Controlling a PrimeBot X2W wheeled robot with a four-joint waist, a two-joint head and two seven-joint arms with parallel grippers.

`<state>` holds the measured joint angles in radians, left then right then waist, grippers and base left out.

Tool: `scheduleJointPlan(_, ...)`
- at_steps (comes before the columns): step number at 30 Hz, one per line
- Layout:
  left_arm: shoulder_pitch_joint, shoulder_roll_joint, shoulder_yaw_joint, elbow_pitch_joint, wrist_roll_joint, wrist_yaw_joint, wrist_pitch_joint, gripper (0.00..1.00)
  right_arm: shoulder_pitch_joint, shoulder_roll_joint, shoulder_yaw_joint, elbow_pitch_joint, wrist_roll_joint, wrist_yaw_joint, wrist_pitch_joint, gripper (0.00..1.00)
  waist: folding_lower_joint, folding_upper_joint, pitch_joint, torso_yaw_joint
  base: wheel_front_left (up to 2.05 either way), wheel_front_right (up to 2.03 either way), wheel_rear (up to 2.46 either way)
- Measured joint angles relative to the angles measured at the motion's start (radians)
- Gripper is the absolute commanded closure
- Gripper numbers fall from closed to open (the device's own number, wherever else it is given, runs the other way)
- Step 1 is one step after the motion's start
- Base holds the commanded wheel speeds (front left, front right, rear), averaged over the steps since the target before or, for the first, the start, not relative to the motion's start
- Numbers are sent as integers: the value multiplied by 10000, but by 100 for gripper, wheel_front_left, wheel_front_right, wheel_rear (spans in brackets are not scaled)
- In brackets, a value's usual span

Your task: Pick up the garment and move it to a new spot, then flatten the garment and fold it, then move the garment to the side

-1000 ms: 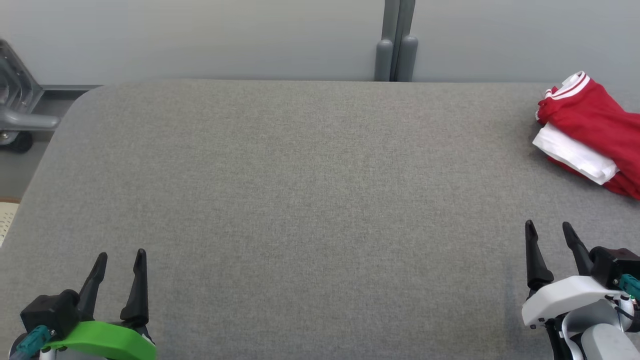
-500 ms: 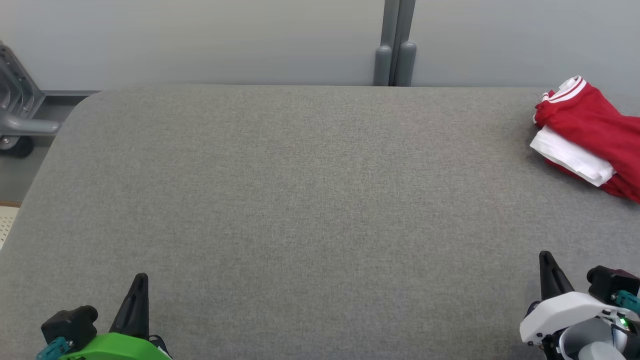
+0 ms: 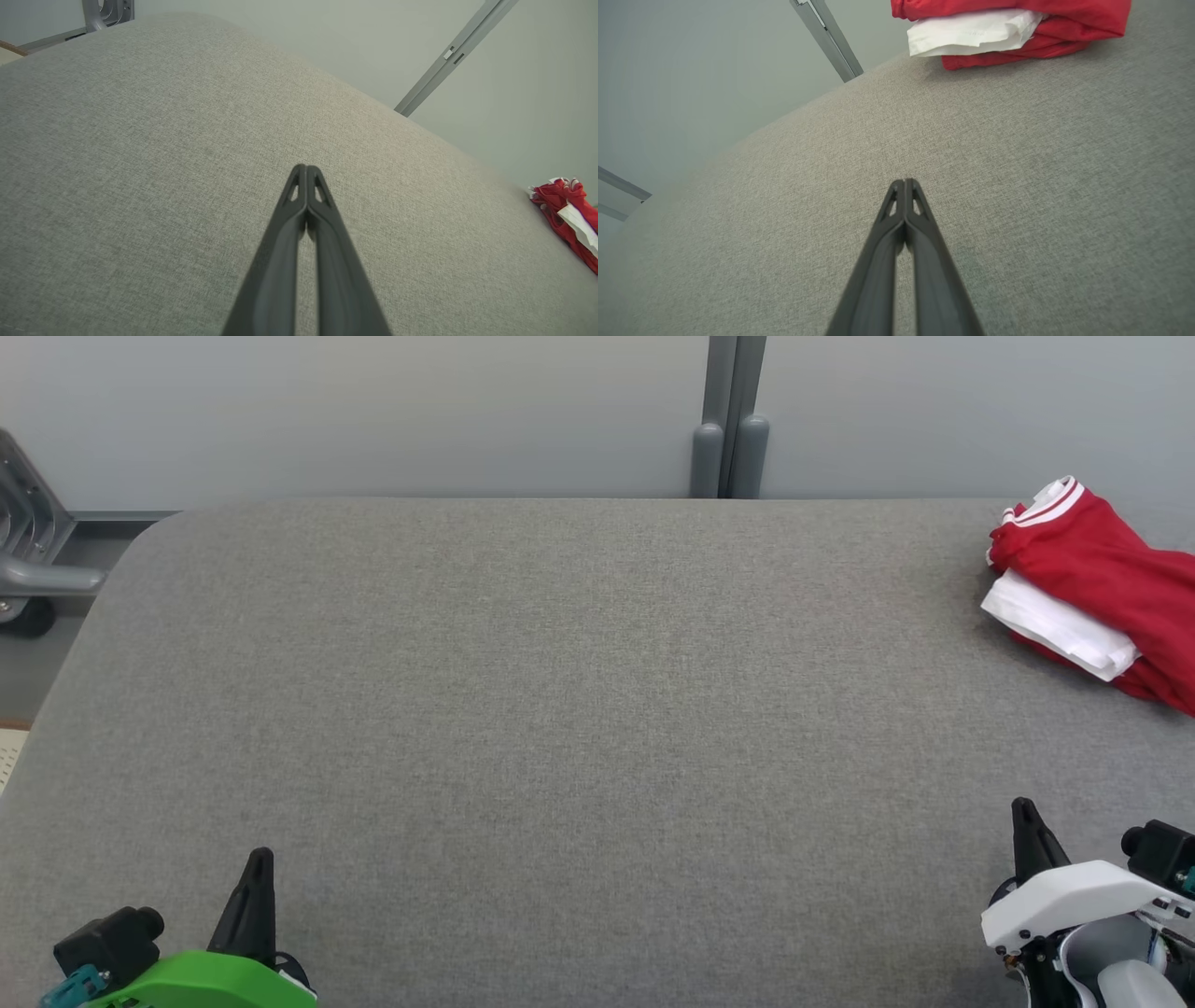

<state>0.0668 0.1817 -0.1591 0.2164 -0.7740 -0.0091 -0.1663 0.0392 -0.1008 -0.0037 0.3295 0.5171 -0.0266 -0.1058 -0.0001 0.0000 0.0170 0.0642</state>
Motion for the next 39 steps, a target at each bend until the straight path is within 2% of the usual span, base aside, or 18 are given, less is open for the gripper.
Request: scheduleJointPlan(39, -488, -686, 1106, 111, -3962, -428, 1317, 100, -569, 307, -817, 6, 5091, 679, 1243, 100, 0, 0, -86, -314, 0, 0, 0)
